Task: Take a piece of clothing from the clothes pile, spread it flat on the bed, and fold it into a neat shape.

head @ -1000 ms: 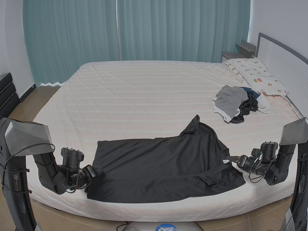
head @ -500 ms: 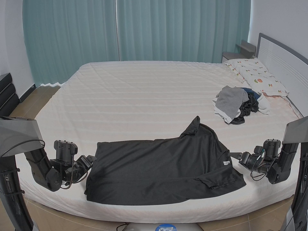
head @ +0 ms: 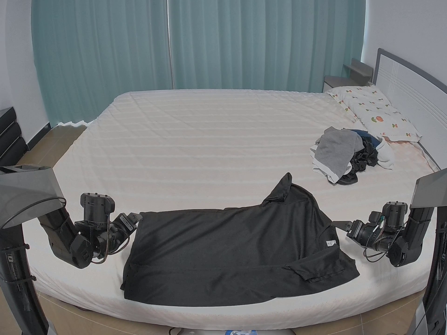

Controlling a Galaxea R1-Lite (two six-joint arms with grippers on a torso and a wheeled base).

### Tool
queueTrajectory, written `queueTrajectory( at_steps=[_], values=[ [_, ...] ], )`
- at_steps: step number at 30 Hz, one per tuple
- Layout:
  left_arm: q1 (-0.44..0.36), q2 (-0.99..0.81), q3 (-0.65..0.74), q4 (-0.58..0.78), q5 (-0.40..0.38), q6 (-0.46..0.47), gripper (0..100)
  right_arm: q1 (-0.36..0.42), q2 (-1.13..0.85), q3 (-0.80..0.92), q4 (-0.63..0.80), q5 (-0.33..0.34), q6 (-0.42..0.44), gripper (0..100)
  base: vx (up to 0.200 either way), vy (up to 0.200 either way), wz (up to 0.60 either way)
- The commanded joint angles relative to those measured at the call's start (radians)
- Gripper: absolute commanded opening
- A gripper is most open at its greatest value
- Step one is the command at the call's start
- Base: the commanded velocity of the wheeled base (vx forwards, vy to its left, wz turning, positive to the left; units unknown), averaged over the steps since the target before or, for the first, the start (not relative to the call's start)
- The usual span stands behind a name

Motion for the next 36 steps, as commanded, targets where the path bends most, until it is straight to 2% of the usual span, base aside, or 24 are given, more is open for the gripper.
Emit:
queueTrajectory(
  at_steps=[1, 5, 6, 8, 10, 11, 15, 16, 18, 26, 36],
  values=[
    [0.003, 0.036, -0.095, 0.029, 0.004, 0.004, 100, 0.002, 0.001, 0.002, 0.0, 0.001, 0.0, 100, 0.0, 0.0, 0.0],
    [0.009, 0.117, -0.265, 0.121, 0.004, 0.07, 100, 0.003, 0.003, 0.002, 0.0, 0.001, 0.0, 100, 0.0, 0.0, 0.0],
    [0.009, 0.117, -0.265, 0.121, 0.004, 0.07, 100, 0.003, 0.003, 0.002, 0.0, 0.001, 0.0, 100, 0.0, 0.0, 0.0],
    [0.006, 0.198, -0.394, 0.146, 0.007, 0.086, 100, 0.003, 0.003, 0.002, 0.0, 0.001, 0.0, 100, 0.0, 0.0, 0.0],
    [0.006, 0.226, -0.44, 0.143, 0.009, 0.086, 100, 0.003, 0.003, 0.002, 0.0, 0.001, 0.0, 100, 0.0, 0.0, 0.0],
    [0.008, 0.276, -0.528, 0.149, 0.007, 0.084, 100, 0.003, 0.003, 0.003, 0.0, 0.001, 0.0, 100, 0.0, 0.0, 0.0],
    [0.0, 0.393, -0.621, 0.143, 0.019, 0.089, 100, 0.008, 0.001, 0.009, 0.0, -0.001, 0.0, 100, 0.0, 0.0, 0.0],
    [0.0, 0.41, -0.64, 0.136, 0.05, 0.093, 100, 0.009, 0.003, 0.009, 0.0, -0.001, 0.0, 100, 0.0, 0.0, 0.0],
    [0.002, 0.416, -0.661, 0.146, 0.072, 0.1, 100, 0.011, 0.003, 0.009, 0.0, -0.001, -0.002, 100, 0.0, 0.0, 0.0],
    [0.002, 0.439, -0.669, 0.135, 0.079, 0.103, 100, 0.023, 0.004, 0.009, 0.0, -0.004, -0.002, 100, 0.0, 0.0, 0.0],
    [0.002, 0.378, -0.586, 0.13, 0.078, 0.097, 100, 0.02, 0.006, 0.005, 0.0, -0.006, -0.003, 100, 0.0, 0.0, 0.0]
  ],
)
